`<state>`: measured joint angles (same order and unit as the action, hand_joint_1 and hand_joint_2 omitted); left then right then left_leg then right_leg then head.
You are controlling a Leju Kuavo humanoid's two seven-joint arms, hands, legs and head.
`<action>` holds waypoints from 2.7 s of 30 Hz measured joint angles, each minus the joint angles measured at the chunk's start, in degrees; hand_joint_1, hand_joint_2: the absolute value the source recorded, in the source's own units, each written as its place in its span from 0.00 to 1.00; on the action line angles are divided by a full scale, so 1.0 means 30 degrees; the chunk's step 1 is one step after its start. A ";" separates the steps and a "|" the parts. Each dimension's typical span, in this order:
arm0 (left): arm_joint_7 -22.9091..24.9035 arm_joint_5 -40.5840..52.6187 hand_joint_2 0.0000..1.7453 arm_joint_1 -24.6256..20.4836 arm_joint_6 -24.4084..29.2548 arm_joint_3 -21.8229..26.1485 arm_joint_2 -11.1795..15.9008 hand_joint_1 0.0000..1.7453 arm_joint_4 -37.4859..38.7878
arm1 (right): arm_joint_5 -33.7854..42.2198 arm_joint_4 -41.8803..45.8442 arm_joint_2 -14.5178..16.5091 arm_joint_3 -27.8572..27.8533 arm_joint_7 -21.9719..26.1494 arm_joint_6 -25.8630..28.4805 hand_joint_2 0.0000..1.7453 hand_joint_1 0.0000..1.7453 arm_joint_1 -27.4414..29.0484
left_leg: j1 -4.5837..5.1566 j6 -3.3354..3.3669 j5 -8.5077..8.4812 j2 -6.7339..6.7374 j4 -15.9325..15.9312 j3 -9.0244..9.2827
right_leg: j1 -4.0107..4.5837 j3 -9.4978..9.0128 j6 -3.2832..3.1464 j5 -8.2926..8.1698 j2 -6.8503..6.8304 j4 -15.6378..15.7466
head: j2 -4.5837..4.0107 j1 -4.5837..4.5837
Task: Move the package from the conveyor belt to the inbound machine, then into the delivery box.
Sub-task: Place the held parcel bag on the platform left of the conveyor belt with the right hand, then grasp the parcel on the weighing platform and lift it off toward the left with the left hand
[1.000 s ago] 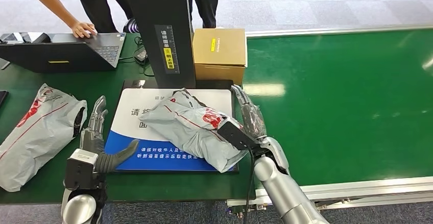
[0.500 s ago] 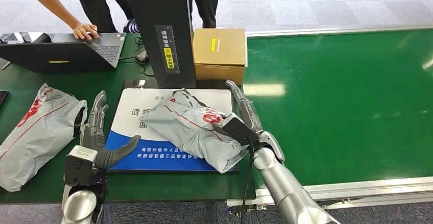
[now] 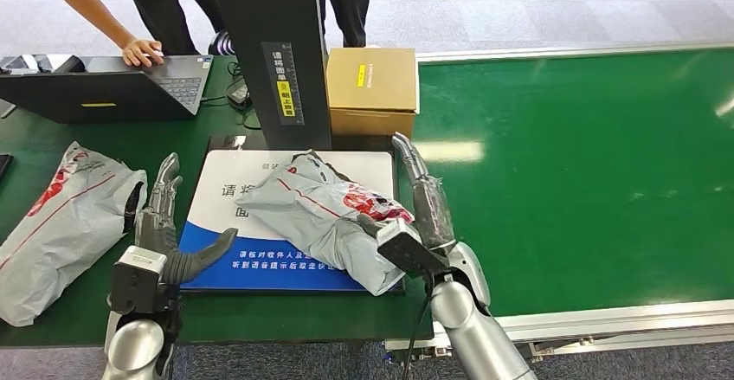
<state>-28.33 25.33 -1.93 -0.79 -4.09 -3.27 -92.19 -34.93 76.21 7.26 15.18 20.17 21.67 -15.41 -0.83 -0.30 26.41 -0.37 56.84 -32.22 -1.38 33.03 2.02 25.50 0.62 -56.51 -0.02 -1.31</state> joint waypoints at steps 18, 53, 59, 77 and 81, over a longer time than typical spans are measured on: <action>0.0291 0.2270 1.00 -0.0814 -0.2297 -0.1341 0.1224 0.00 0.0176 | 0.4800 0.4114 -0.0448 -0.1763 0.2291 -0.2127 1.00 0.00 0.2313 | 0.0001 -0.0007 -0.0005 0.0007 0.0001 0.0026 | 0.0001 -0.0001 -0.0004 -0.0004 0.0005 -0.0020 | 0.0000 0.0000; 0.2328 0.2506 1.00 -1.2145 -0.7070 -1.1335 0.4766 0.00 0.6918 | 0.5015 0.3314 -0.0094 -0.2277 0.2299 -0.3499 1.00 0.00 0.1026 | 0.0001 -0.0032 -0.0031 0.0003 0.0013 0.0019 | -0.0001 0.0001 -0.0012 -0.0016 0.0005 -0.0051 | 0.0000 0.0000; 0.2505 0.1507 1.00 -1.2393 -0.7384 -1.3144 0.5135 0.00 0.6914 | 0.5204 0.2939 -0.0094 -0.2240 0.2421 -0.3765 1.00 0.00 0.0855 | 0.0001 -0.0032 -0.0031 0.0003 0.0013 0.0018 | 0.0001 0.0004 -0.0015 -0.0014 0.0005 -0.0060 | 0.0000 -0.0002; 0.2464 0.0301 1.00 -1.2867 -0.4991 -1.6978 0.4999 0.00 0.9163 | 0.5173 0.2582 -0.0049 -0.2235 0.2745 -0.3669 1.00 0.00 0.0829 | 0.0009 -0.0035 -0.0033 0.0004 0.0017 0.0028 | -0.0002 0.0012 -0.0016 -0.0014 0.0005 -0.0074 | 0.0000 0.0000; 0.2364 0.0532 1.00 -1.3006 -0.3893 -1.7139 0.4415 0.00 1.0341 | 0.5007 0.2566 0.0053 -0.2235 0.2867 -0.3630 1.00 0.00 0.0899 | 0.0009 -0.0035 -0.0033 0.0004 0.0018 0.0028 | -0.0002 0.0012 -0.0016 -0.0014 0.0005 -0.0076 | 0.0000 -0.0002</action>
<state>-21.23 26.92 -40.95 -12.47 -55.51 9.98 -61.17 -19.91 83.91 7.41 8.48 28.77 10.78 -12.71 -0.80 -0.41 26.31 -0.36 56.90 -32.14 -1.39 33.07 1.97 25.46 0.63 -56.74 -0.02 -1.32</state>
